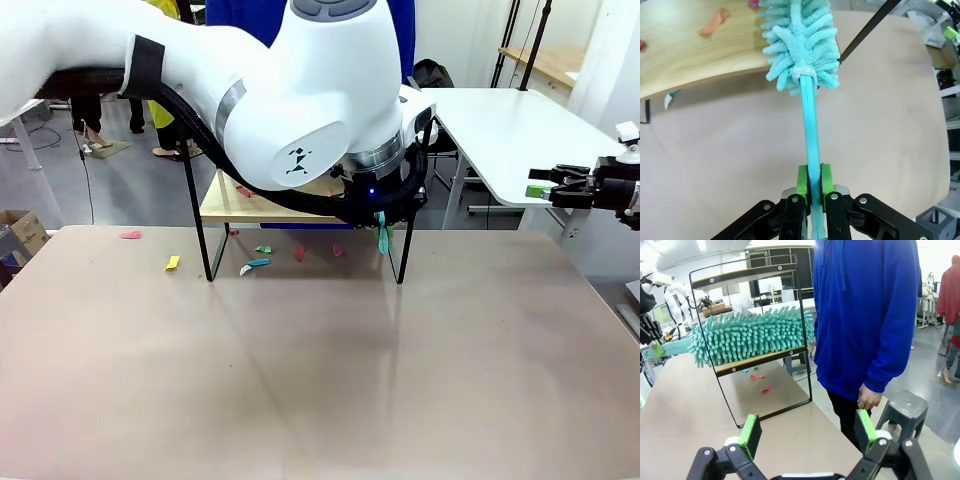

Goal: Clean the shelf.
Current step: Clean the specific section of the Shelf indicated by the human with the Duster.

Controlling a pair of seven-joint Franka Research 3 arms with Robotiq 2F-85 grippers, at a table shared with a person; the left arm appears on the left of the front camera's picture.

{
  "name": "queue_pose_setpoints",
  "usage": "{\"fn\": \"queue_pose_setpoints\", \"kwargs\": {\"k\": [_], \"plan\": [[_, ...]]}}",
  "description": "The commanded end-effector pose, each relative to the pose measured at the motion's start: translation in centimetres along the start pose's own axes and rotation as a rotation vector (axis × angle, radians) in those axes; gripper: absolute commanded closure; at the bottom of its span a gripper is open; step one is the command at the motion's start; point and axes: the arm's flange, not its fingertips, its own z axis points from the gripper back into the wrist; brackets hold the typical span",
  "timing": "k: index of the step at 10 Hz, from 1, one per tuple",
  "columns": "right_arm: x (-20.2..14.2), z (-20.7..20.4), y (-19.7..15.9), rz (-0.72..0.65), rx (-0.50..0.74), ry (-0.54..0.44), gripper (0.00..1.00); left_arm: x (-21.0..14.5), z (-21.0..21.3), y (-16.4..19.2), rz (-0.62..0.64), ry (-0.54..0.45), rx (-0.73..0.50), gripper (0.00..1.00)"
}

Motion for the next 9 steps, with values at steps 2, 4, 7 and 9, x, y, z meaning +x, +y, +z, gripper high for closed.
{"fn": "queue_pose_setpoints", "kwargs": {"k": [2,4,7,9], "plan": [[0.2,-0.2,0.2,0.014,0.002,-0.002,0.00,-0.3,0.1,0.1,-0.003,-0.004,-0.003,0.87],[0.2,-0.2,0.2,0.014,0.002,-0.002,0.00,0.6,0.2,1.3,0.006,-0.011,0.051,0.87],[0.2,-0.2,0.2,0.014,0.002,-0.002,0.00,0.1,0.7,6.7,0.006,0.009,0.152,0.87],[0.2,-0.2,0.2,0.014,0.002,-0.002,0.00,-0.3,1.1,10.9,0.001,0.028,0.236,0.87]]}}
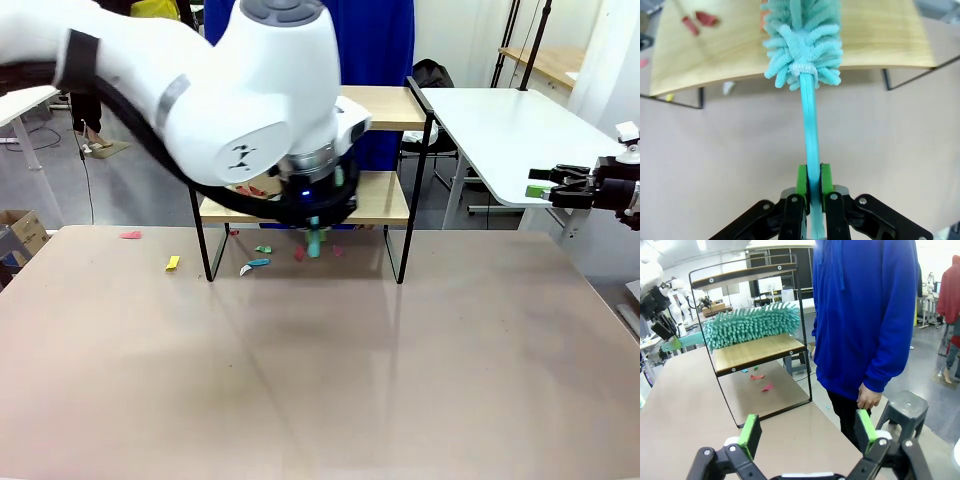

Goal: Clean the shelf.
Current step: Clean the specific section of the Shelf indicated by the human with the Duster.

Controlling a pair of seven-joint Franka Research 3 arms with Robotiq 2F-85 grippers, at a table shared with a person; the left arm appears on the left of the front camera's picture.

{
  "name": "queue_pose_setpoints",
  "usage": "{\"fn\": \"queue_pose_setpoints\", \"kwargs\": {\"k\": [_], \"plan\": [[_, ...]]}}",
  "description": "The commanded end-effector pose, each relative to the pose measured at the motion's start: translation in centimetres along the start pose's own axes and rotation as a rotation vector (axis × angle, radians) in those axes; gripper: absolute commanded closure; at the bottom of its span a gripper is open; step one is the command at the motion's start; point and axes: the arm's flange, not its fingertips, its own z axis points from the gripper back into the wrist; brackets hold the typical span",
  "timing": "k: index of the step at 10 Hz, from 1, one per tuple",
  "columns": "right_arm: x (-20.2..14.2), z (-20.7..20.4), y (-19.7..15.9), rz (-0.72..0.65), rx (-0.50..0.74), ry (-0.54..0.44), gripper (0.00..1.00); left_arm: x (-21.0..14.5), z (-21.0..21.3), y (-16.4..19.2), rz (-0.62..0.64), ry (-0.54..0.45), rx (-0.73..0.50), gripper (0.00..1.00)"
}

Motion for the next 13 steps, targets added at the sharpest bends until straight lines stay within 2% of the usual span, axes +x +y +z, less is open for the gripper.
{"fn": "queue_pose_setpoints", "kwargs": {"k": [1,3,5,6,7,8,9,12,13], "plan": [[0.2,-0.2,0.2,0.014,0.002,-0.002,0.00,-0.5,0.9,5.4,-0.003,0.019,0.085,0.87],[0.2,-0.2,0.2,0.014,0.002,-0.002,0.00,-0.5,1.7,10.1,0.023,0.002,0.223,0.87],[0.2,-0.2,0.2,0.014,0.002,-0.002,0.00,-0.9,1.9,13.4,0.014,0.009,0.354,0.87],[0.2,-0.2,0.2,0.014,0.002,-0.002,0.00,-1.2,2.0,14.1,0.022,-0.002,0.381,0.87],[0.2,-0.2,0.2,0.014,0.002,-0.002,0.00,-1.5,2.4,14.1,0.026,-0.028,0.376,0.87],[0.2,-0.2,0.2,0.014,0.002,-0.002,0.00,-1.7,3.0,13.4,0.023,-0.051,0.314,0.87],[0.2,-0.2,0.2,0.014,0.002,-0.002,0.00,-1.0,1.9,13.5,0.013,0.002,0.321,0.87],[0.2,-0.2,0.2,0.014,0.002,-0.002,0.00,-1.2,2.1,12.9,0.002,-0.011,0.313,0.87],[0.2,-0.2,0.2,0.014,0.002,-0.002,0.00,-1.3,4.0,13.0,-0.025,-0.022,0.224,0.87]]}}
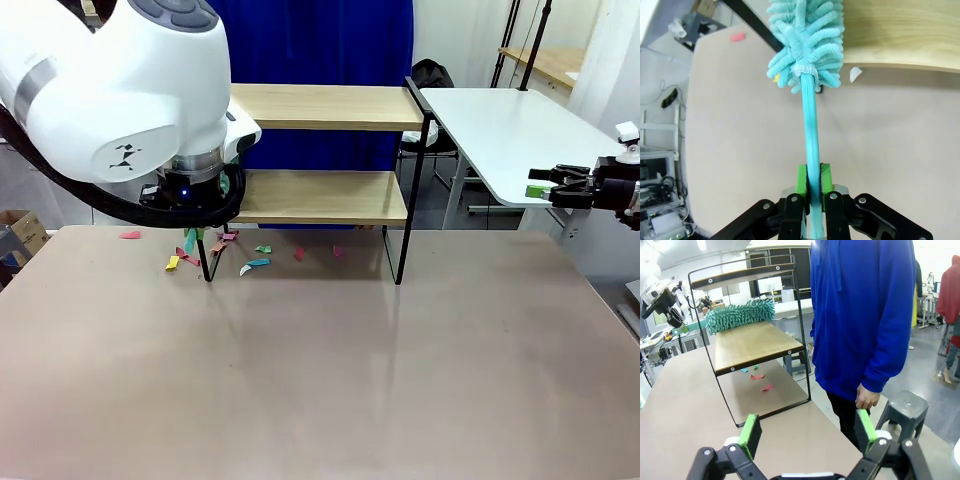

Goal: Clean the shelf.
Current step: Clean the specific section of the Shelf indicated by the human with the Duster.

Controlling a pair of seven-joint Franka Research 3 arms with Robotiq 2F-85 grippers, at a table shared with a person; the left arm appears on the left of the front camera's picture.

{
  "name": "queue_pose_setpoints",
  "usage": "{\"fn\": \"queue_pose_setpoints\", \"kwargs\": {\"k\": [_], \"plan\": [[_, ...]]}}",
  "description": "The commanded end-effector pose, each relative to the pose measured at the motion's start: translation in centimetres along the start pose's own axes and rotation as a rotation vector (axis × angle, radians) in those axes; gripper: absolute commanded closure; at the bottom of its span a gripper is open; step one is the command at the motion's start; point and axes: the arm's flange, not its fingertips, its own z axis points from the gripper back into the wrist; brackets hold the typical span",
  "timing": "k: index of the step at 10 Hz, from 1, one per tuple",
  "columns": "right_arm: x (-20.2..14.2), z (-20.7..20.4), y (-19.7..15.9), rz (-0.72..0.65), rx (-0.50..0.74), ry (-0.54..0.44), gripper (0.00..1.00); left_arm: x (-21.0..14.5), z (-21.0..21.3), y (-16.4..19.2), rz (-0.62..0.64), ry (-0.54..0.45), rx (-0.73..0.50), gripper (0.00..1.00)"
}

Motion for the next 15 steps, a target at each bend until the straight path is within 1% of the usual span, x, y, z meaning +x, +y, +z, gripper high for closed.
{"fn": "queue_pose_setpoints", "kwargs": {"k": [1,2,3,4,5,6,7,8,9,10,11,12,13,14,15], "plan": [[0.2,-0.2,0.2,0.015,0.002,-0.002,0.00,-0.4,3.2,1.9,-0.051,-0.031,-0.143,0.87],[0.2,-0.2,0.2,0.015,0.002,-0.002,0.00,-0.5,4.4,2.8,-0.082,-0.040,-0.210,0.87],[0.2,-0.2,0.2,0.015,0.002,-0.002,0.00,-0.5,5.3,3.6,-0.125,-0.024,-0.272,0.87],[0.2,-0.2,0.2,0.015,0.002,-0.002,0.00,-0.5,5.7,4.5,-0.210,0.012,-0.366,0.87],[0.2,-0.2,0.2,0.015,0.002,-0.002,0.00,-0.4,5.8,5.6,-0.262,0.043,-0.396,0.87],[0.2,-0.2,0.2,0.015,0.002,-0.002,0.00,-0.6,5.9,6.5,-0.353,0.079,-0.425,0.87],[0.2,-0.2,0.2,0.015,0.002,-0.002,0.00,-0.9,6.1,7.6,-0.459,0.107,-0.490,0.87],[0.2,-0.2,0.2,0.015,0.002,-0.002,0.00,-1.3,6.4,8.8,-0.546,0.121,-0.518,0.87],[0.2,-0.2,0.2,0.015,0.002,-0.002,0.00,-1.8,6.8,10.4,-0.646,0.094,-0.607,0.87],[0.2,-0.2,0.2,0.015,0.002,-0.002,0.00,-2.1,7.0,11.9,-0.701,0.070,-0.679,0.87],[0.2,-0.2,0.2,0.015,0.002,-0.002,0.00,-2.3,6.7,13.6,-0.763,0.105,-0.716,0.87],[0.2,-0.2,0.2,0.015,0.002,-0.002,0.00,-2.7,6.3,15.0,-0.849,0.162,-0.714,0.87],[0.2,-0.2,0.2,0.015,0.002,-0.002,0.00,-3.3,6.4,16.6,-0.919,0.207,-0.681,0.87],[0.2,-0.2,0.2,0.015,0.002,-0.002,0.00,-3.6,6.6,17.6,-0.928,0.271,-0.650,0.87],[0.2,-0.2,0.2,0.015,0.002,-0.002,0.00,-3.9,6.9,18.4,-0.946,0.331,-0.578,0.87]]}}
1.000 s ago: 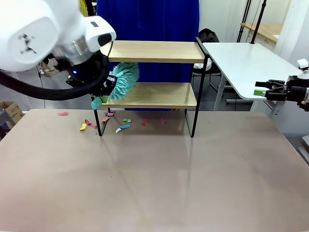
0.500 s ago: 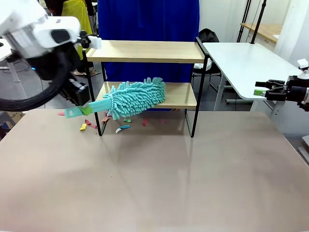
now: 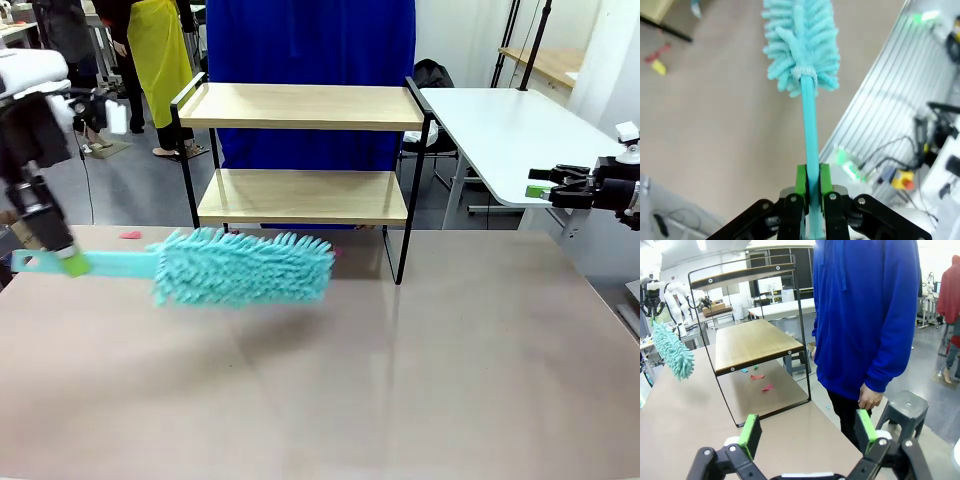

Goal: Clean the shelf.
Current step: Clean the specific section of the Shelf indicated by the human with the Duster.

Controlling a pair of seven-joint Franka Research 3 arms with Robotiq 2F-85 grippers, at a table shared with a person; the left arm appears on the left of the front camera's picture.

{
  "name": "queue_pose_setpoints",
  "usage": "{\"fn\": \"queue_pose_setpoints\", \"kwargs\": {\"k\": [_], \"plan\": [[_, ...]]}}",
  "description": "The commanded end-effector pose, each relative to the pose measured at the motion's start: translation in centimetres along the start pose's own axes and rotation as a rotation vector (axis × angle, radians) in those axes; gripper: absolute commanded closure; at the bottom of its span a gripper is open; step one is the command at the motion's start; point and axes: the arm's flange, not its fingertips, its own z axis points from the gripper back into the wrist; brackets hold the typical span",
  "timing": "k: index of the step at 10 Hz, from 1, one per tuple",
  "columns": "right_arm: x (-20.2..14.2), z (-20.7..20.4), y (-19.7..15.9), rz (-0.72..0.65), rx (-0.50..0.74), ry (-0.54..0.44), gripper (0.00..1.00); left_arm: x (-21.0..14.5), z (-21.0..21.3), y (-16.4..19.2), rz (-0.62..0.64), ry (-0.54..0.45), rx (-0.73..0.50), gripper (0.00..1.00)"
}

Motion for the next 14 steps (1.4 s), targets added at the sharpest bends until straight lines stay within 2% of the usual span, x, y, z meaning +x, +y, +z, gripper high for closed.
{"fn": "queue_pose_setpoints", "kwargs": {"k": [1,2,3,4,6,7,8,14], "plan": [[0.2,-0.2,0.2,0.015,0.002,-0.002,0.00,-1.2,2.5,-0.1,-0.002,0.133,0.070,0.87],[0.2,-0.2,0.2,0.015,0.002,-0.002,0.00,-2.0,3.7,-0.3,0.029,0.203,0.085,0.87],[0.2,-0.2,0.2,0.015,0.002,-0.002,0.00,-2.2,4.8,-0.5,0.007,0.265,0.083,0.87],[0.2,-0.2,0.2,0.015,0.002,-0.002,0.00,-1.9,6.1,-0.8,0.031,0.350,0.103,0.87],[0.2,-0.2,0.2,0.015,0.002,-0.002,0.00,-0.4,8.6,-1.7,0.095,0.440,0.149,0.87],[0.2,-0.2,0.2,0.015,0.002,-0.002,0.00,0.6,8.8,-1.8,0.152,0.435,0.161,0.87],[0.2,-0.2,0.2,0.015,0.002,-0.002,0.00,-2.0,7.1,-1.8,0.055,0.386,0.128,0.87],[0.2,-0.2,0.2,0.015,0.002,-0.002,0.00,-2.0,7.1,-1.8,0.055,0.386,0.128,0.87]]}}
